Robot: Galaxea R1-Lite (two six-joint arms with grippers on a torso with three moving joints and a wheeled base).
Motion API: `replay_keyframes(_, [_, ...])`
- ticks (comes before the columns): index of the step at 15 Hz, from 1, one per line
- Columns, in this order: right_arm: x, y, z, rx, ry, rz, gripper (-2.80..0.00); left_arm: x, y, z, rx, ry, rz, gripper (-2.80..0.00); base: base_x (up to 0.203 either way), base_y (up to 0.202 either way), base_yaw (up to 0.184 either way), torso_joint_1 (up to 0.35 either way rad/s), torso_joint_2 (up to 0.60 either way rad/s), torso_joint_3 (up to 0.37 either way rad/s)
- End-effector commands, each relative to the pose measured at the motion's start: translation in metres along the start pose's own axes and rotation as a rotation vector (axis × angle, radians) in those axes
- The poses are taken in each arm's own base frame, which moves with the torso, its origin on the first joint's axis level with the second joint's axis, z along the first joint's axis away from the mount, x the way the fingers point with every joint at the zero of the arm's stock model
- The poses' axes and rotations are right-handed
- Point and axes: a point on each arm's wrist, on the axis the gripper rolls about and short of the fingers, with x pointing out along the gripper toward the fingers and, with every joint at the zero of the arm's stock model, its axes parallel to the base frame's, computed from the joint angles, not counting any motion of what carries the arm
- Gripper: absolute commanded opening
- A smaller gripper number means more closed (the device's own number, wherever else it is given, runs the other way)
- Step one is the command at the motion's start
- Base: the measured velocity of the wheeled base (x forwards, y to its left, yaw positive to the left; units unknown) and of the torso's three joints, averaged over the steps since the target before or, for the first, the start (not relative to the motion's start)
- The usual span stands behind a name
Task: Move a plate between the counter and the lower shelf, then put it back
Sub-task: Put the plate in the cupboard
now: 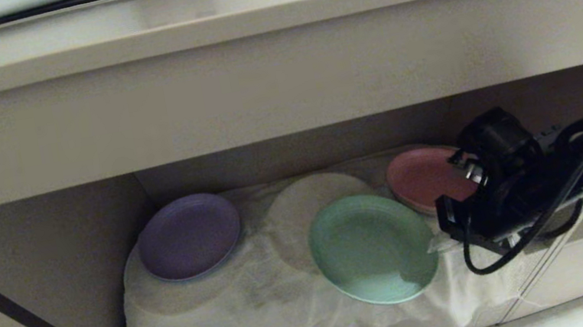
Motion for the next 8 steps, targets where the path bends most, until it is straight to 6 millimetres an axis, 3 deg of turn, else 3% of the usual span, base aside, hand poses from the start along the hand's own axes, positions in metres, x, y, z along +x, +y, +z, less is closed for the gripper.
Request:
replay_keyframes(1, [0.003,0.005,0.001,0.002,-0.002,-0.001,-2.8,0.0,0.0,0.0,-0.001,0.0,0.0,-2.8,0.0,0.0,0.0,0.0,0.0,0.0])
replay_keyframes(8, [0.019,0.011,0.002,0.076,-0.022,-0.045,-2.8,0.0,0.0,0.0,0.0,0.0,0.0,-2.8,0.0,0.0,0.0,0.0,0.0,0.0])
